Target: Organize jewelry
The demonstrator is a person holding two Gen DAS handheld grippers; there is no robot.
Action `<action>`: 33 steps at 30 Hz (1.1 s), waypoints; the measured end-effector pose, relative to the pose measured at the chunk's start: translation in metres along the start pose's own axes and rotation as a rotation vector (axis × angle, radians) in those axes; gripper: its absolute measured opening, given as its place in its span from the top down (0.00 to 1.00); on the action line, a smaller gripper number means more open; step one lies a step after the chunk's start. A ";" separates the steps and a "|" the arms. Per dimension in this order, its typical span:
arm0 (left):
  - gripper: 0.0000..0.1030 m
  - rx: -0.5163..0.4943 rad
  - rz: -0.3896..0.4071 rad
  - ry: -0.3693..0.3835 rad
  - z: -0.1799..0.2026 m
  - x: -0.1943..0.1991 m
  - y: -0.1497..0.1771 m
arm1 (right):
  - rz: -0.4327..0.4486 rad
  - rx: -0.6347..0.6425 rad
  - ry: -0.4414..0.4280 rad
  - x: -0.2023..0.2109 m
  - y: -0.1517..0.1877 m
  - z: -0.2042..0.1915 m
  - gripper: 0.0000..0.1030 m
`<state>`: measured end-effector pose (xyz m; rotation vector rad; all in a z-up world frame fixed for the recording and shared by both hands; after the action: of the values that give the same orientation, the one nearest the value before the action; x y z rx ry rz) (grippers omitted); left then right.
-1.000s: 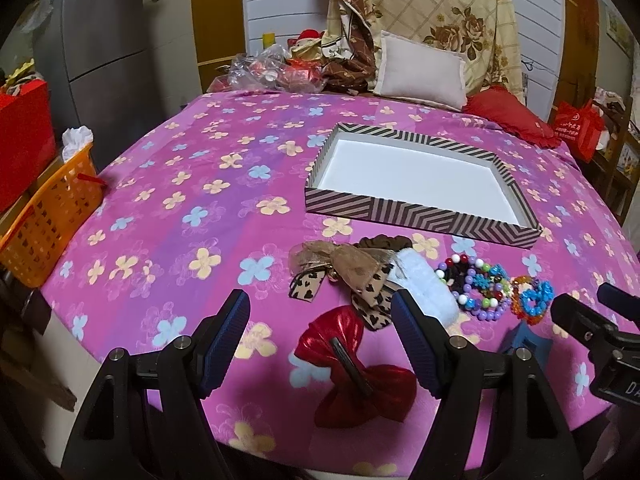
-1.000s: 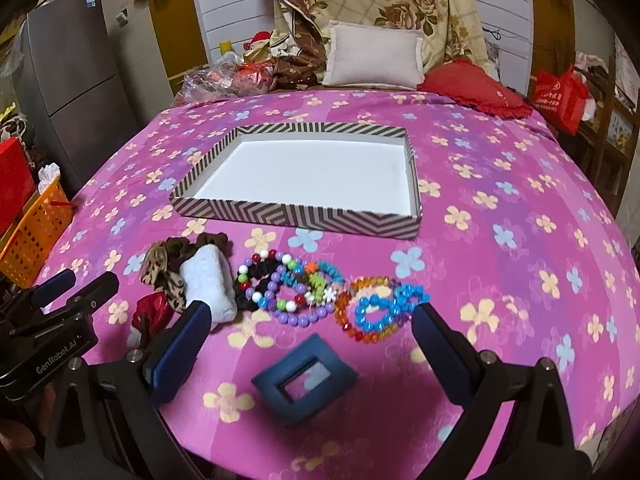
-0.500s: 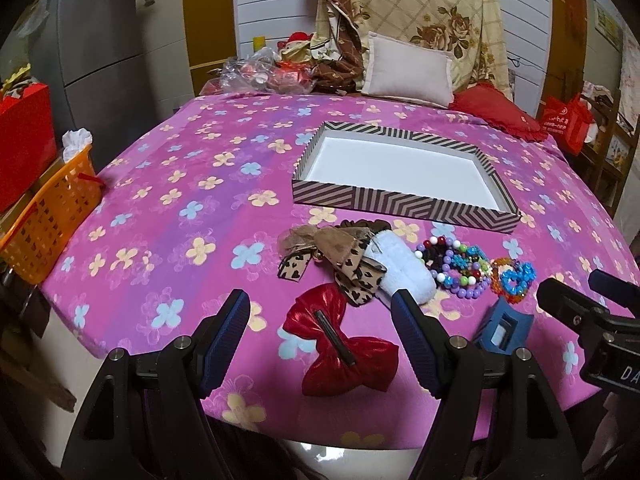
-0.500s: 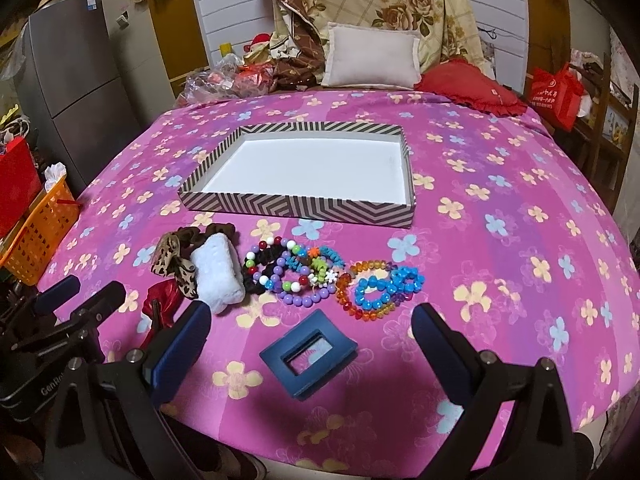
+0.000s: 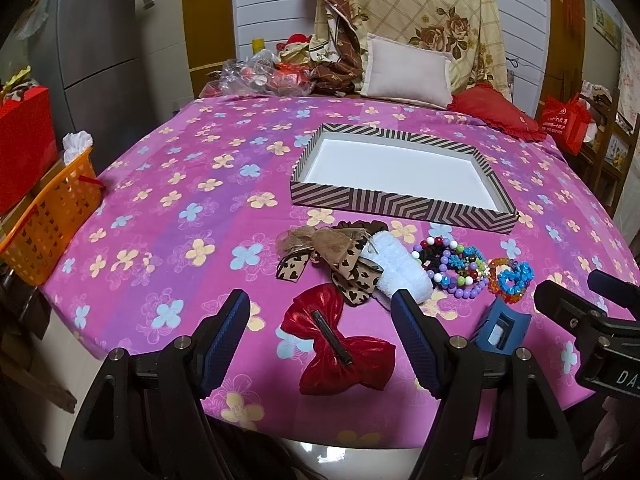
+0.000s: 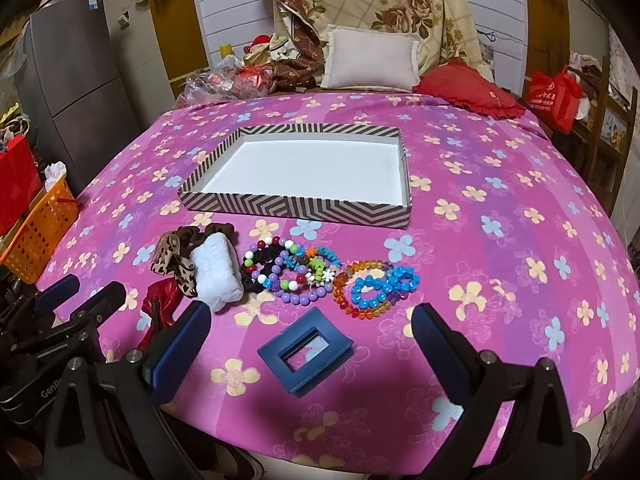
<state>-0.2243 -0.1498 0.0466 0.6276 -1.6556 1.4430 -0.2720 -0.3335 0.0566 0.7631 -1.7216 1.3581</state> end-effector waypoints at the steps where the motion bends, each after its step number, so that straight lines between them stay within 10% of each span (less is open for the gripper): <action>1: 0.29 0.000 0.000 0.000 0.000 0.000 0.000 | -0.002 0.001 0.001 -0.001 0.000 0.000 0.01; 21: 0.29 0.026 -0.095 0.062 -0.016 -0.024 0.003 | -0.025 0.016 -0.004 -0.017 -0.002 -0.003 0.01; 33: 0.29 0.102 -0.166 0.075 -0.065 -0.049 0.009 | -0.040 0.119 -0.167 -0.042 -0.025 -0.036 0.07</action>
<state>-0.1886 -0.0926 0.0002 0.7410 -1.4450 1.4189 -0.2226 -0.3054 0.0365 0.9969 -1.7545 1.4134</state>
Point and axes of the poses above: each gripper's, at about its wrist camera, not at the fingertips, and x roughly against the way its jaws point, z to its right, y to its underside, the point moved 7 cm from there along -x, roughly the way its jaws point, and after that the axes turned 12 degrees about -z, right-handed, at the moved point
